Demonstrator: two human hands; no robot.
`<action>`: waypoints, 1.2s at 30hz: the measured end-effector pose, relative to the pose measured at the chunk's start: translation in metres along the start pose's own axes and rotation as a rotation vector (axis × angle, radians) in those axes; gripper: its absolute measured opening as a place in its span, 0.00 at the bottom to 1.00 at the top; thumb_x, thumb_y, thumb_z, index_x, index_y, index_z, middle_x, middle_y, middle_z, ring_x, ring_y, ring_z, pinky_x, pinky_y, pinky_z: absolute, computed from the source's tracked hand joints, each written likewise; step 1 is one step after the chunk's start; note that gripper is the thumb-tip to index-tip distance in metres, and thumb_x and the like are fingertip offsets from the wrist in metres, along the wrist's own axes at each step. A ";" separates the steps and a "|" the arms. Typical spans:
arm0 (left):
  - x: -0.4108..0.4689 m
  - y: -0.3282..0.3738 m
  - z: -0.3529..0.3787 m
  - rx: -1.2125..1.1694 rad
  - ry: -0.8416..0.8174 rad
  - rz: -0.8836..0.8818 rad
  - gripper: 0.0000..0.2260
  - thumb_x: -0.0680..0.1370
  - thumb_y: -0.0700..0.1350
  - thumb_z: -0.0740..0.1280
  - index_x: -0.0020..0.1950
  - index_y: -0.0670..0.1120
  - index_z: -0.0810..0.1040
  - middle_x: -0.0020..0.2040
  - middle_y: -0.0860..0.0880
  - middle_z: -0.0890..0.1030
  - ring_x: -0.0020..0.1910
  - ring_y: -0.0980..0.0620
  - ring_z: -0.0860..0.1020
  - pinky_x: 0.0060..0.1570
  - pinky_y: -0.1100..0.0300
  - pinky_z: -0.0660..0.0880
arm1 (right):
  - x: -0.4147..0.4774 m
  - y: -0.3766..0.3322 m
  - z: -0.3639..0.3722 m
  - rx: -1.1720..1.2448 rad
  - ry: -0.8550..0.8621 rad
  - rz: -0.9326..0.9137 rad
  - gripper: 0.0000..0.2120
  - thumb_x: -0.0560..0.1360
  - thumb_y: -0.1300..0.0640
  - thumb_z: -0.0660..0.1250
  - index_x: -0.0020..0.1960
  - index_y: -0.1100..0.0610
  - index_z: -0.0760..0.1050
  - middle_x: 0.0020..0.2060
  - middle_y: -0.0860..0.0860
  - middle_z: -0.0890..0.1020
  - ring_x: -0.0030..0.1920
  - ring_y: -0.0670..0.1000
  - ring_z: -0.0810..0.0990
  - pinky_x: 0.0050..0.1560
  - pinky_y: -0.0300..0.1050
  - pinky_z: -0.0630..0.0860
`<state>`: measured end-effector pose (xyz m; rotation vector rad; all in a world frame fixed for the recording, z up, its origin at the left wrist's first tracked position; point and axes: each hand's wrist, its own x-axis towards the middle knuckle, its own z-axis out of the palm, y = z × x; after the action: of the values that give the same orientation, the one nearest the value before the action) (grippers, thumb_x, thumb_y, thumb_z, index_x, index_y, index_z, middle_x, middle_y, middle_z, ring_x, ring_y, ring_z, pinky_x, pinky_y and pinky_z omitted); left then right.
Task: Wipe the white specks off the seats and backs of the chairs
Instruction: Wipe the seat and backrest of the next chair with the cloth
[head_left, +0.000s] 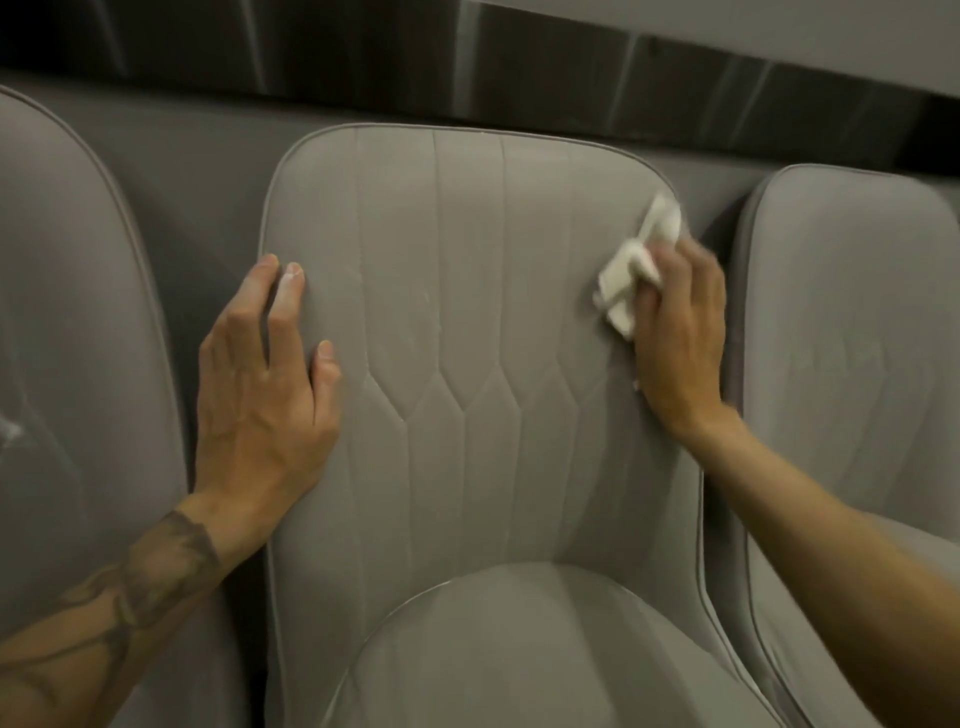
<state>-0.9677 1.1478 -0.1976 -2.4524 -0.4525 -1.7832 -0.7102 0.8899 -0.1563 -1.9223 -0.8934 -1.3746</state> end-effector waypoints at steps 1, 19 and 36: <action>0.000 -0.001 0.000 -0.002 0.004 0.003 0.26 0.84 0.46 0.59 0.81 0.40 0.60 0.78 0.37 0.63 0.76 0.38 0.65 0.74 0.48 0.62 | -0.030 0.005 -0.006 0.001 -0.045 -0.011 0.16 0.83 0.59 0.60 0.70 0.61 0.70 0.68 0.60 0.71 0.69 0.60 0.69 0.70 0.56 0.67; 0.001 0.002 -0.001 -0.001 0.006 -0.001 0.26 0.83 0.43 0.61 0.80 0.39 0.62 0.78 0.37 0.64 0.76 0.39 0.66 0.73 0.49 0.63 | -0.172 0.004 -0.013 -0.144 -0.344 -0.342 0.27 0.81 0.61 0.63 0.77 0.64 0.61 0.74 0.63 0.64 0.74 0.65 0.64 0.72 0.62 0.64; 0.001 0.005 -0.003 -0.010 0.000 -0.014 0.26 0.83 0.43 0.62 0.80 0.38 0.63 0.78 0.36 0.65 0.76 0.38 0.66 0.74 0.47 0.64 | -0.191 -0.003 -0.020 -0.200 -0.437 -0.640 0.23 0.76 0.60 0.57 0.71 0.62 0.64 0.66 0.59 0.69 0.61 0.62 0.70 0.60 0.59 0.74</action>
<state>-0.9685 1.1424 -0.1957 -2.4620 -0.4633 -1.7951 -0.7689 0.8425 -0.3328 -2.2440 -1.7570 -1.4382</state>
